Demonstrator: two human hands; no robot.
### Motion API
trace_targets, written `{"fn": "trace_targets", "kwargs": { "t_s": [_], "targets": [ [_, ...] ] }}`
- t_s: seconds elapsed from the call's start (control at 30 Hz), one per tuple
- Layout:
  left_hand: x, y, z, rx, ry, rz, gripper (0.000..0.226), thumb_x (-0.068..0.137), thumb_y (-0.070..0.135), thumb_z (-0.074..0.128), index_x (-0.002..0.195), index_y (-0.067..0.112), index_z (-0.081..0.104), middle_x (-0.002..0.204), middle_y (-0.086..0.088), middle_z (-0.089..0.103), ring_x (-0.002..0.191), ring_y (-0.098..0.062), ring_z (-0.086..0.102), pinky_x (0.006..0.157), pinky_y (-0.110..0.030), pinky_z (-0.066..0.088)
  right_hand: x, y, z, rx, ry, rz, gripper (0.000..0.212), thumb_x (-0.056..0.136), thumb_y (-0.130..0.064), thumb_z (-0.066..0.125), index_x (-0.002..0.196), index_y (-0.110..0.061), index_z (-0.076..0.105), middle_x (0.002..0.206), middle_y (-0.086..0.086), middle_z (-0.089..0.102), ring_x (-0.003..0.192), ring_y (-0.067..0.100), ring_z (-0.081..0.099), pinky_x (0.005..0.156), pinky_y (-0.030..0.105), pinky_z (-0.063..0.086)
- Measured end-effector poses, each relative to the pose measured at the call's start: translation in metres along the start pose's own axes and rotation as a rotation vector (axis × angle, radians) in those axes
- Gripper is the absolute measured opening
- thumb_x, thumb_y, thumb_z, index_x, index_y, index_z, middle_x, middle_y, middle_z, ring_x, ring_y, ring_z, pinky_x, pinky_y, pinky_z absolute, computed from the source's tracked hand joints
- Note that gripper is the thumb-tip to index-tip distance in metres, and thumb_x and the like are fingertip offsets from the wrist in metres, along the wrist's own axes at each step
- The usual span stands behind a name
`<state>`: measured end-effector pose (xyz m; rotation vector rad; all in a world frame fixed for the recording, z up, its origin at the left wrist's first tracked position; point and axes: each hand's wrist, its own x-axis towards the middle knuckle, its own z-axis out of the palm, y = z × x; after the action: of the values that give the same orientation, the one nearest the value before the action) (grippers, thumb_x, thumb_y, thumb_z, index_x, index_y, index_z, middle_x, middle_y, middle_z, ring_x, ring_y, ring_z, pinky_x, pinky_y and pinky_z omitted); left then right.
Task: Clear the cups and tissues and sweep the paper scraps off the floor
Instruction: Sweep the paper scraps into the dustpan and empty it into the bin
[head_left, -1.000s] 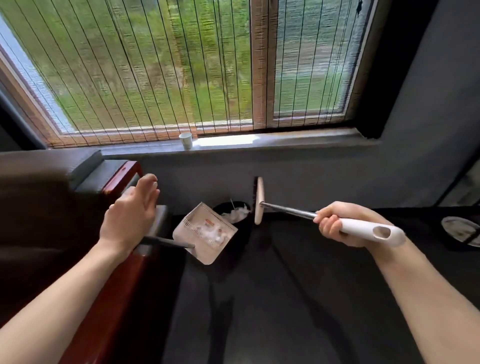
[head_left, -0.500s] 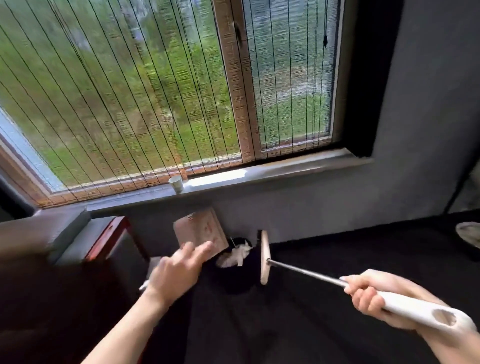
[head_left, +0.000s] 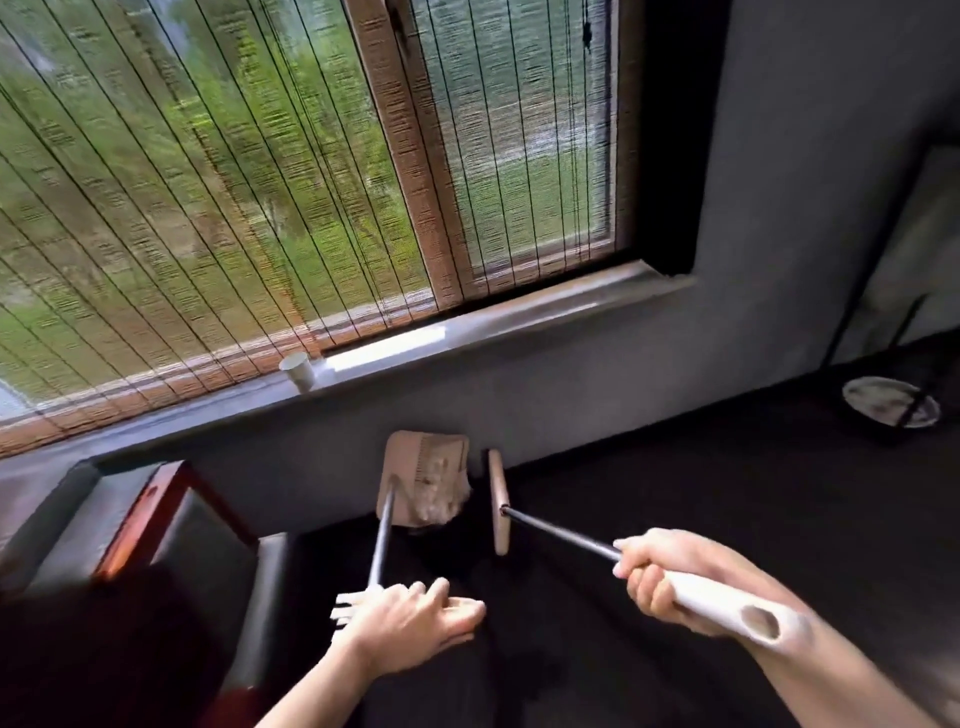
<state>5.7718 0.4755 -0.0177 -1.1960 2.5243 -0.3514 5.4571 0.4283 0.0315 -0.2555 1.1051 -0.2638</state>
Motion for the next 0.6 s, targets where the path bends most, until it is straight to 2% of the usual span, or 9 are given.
{"fn": "trace_targets", "kwargs": {
  "t_s": [0.07, 0.13, 0.2, 0.33, 0.4, 0.5, 0.53, 0.6],
  "targets": [
    [0.004, -0.012, -0.004, 0.064, 0.105, -0.017, 0.024, 0.087, 0.043, 0.036, 0.092, 0.037, 0.059, 0.057, 0.002, 0.050, 0.033, -0.014, 0.049, 0.026, -0.021, 0.035, 0.002, -0.001, 0.012, -0.001, 0.022, -0.032, 0.050, 0.093, 0.002, 0.037, 0.134, -0.026, 0.034, 0.048, 0.002, 0.038, 0.028, 0.008, 0.038, 0.025, 0.013, 0.031],
    [0.012, -0.031, -0.015, 0.146, 0.229, -0.018, 0.024, 0.081, 0.022, 0.041, 0.099, 0.035, 0.052, 0.057, 0.001, 0.051, 0.034, -0.015, 0.050, 0.027, -0.021, 0.036, 0.000, 0.001, 0.021, -0.036, 0.045, -0.077, 0.051, 0.093, 0.003, 0.037, 0.137, -0.022, 0.034, 0.049, 0.001, 0.038, 0.028, 0.006, 0.038, 0.026, 0.013, 0.030],
    [0.018, -0.051, -0.028, 0.191, 0.312, -0.006, 0.037, 0.073, 0.010, 0.046, 0.103, 0.032, 0.045, 0.058, -0.001, 0.052, 0.034, -0.016, 0.051, 0.027, -0.022, 0.036, -0.003, 0.001, 0.029, -0.080, 0.066, -0.107, 0.053, 0.093, 0.003, 0.037, 0.143, -0.012, 0.031, 0.049, 0.000, 0.037, 0.029, 0.005, 0.037, 0.027, 0.012, 0.029],
    [0.021, -0.081, -0.059, 0.183, 0.351, 0.030, 0.075, 0.052, 0.006, 0.083, 0.111, 0.029, 0.042, 0.057, -0.004, 0.053, 0.031, -0.018, 0.051, 0.025, -0.022, 0.037, -0.015, -0.004, 0.031, -0.105, 0.065, -0.132, 0.050, 0.094, 0.002, 0.038, 0.142, -0.009, 0.032, 0.047, -0.001, 0.037, 0.029, 0.004, 0.037, 0.027, 0.011, 0.030],
    [0.019, -0.089, -0.073, 0.233, 0.374, 0.066, 0.071, 0.057, 0.007, 0.084, 0.113, 0.026, 0.043, 0.057, -0.005, 0.054, 0.032, -0.017, 0.052, 0.027, -0.021, 0.037, -0.021, -0.006, 0.027, -0.110, 0.042, -0.126, 0.043, 0.095, 0.001, 0.035, 0.136, -0.011, 0.036, 0.044, -0.001, 0.036, 0.027, 0.005, 0.036, 0.027, 0.011, 0.030],
    [0.011, -0.098, -0.086, 0.270, 0.400, 0.128, 0.070, 0.061, 0.007, 0.084, 0.117, 0.023, 0.044, 0.061, -0.009, 0.057, 0.034, -0.018, 0.055, 0.029, -0.022, 0.040, -0.027, -0.005, 0.025, -0.069, -0.006, -0.103, 0.028, 0.096, -0.001, 0.035, 0.113, -0.022, 0.040, 0.044, 0.000, 0.038, 0.027, 0.005, 0.037, 0.025, 0.013, 0.030],
    [0.008, -0.100, -0.088, 0.279, 0.421, 0.140, 0.066, 0.065, 0.006, 0.081, 0.117, 0.023, 0.044, 0.062, -0.010, 0.057, 0.034, -0.019, 0.054, 0.029, -0.022, 0.041, -0.028, -0.005, 0.024, -0.063, -0.007, -0.105, 0.029, 0.096, -0.002, 0.036, 0.114, -0.024, 0.038, 0.045, 0.000, 0.038, 0.027, 0.005, 0.038, 0.025, 0.013, 0.031],
    [0.001, -0.099, -0.090, 0.296, 0.447, 0.137, 0.047, 0.079, 0.002, 0.060, 0.117, 0.024, 0.041, 0.063, -0.010, 0.056, 0.034, -0.020, 0.053, 0.029, -0.024, 0.042, -0.029, -0.006, 0.025, -0.069, -0.015, -0.119, 0.030, 0.095, -0.002, 0.036, 0.117, -0.023, 0.037, 0.045, -0.001, 0.038, 0.028, 0.005, 0.038, 0.026, 0.013, 0.031]
  ]
}}
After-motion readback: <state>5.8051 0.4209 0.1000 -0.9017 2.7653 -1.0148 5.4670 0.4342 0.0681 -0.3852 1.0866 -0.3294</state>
